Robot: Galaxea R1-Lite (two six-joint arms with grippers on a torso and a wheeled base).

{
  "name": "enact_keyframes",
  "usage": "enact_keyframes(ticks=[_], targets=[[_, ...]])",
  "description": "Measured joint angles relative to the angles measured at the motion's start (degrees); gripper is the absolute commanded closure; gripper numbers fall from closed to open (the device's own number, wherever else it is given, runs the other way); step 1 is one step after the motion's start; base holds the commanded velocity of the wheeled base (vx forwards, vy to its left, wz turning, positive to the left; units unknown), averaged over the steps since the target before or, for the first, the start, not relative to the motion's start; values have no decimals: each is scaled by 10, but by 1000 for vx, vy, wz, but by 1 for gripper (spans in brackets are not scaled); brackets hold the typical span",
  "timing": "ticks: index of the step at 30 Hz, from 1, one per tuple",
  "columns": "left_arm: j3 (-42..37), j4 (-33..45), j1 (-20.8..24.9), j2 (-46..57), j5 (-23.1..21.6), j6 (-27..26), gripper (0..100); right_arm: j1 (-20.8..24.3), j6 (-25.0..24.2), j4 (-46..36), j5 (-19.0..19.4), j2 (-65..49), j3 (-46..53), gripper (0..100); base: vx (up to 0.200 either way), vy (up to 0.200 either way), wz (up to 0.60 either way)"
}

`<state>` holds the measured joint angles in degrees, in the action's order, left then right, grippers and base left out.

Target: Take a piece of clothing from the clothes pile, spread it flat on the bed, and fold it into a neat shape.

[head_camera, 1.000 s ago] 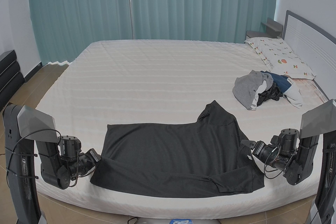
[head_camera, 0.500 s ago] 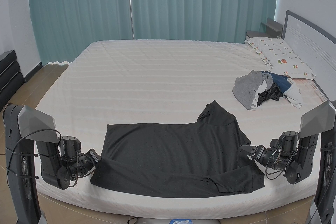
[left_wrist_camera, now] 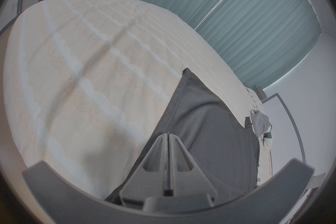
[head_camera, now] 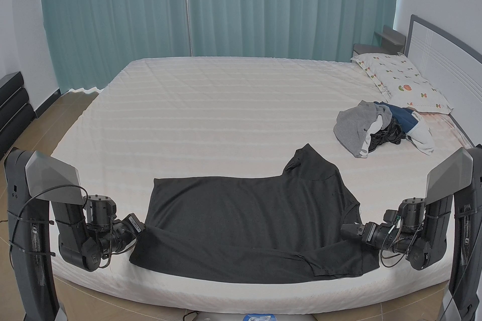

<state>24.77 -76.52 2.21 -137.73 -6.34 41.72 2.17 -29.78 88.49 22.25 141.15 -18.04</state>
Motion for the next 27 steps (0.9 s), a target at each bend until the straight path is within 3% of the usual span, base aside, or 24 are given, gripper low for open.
enact_keyframes(ticks=[13, 27], targets=[[-1, 0, 0, 0, 0, 0, 100, -4, 52, 5, 2, 26, 19, 0, 0, 0, 0], [0, 0, 0, 0, 0, 0, 100, -18, 68, 5, 16, 24, 34, 0, 0, 0, 0]])
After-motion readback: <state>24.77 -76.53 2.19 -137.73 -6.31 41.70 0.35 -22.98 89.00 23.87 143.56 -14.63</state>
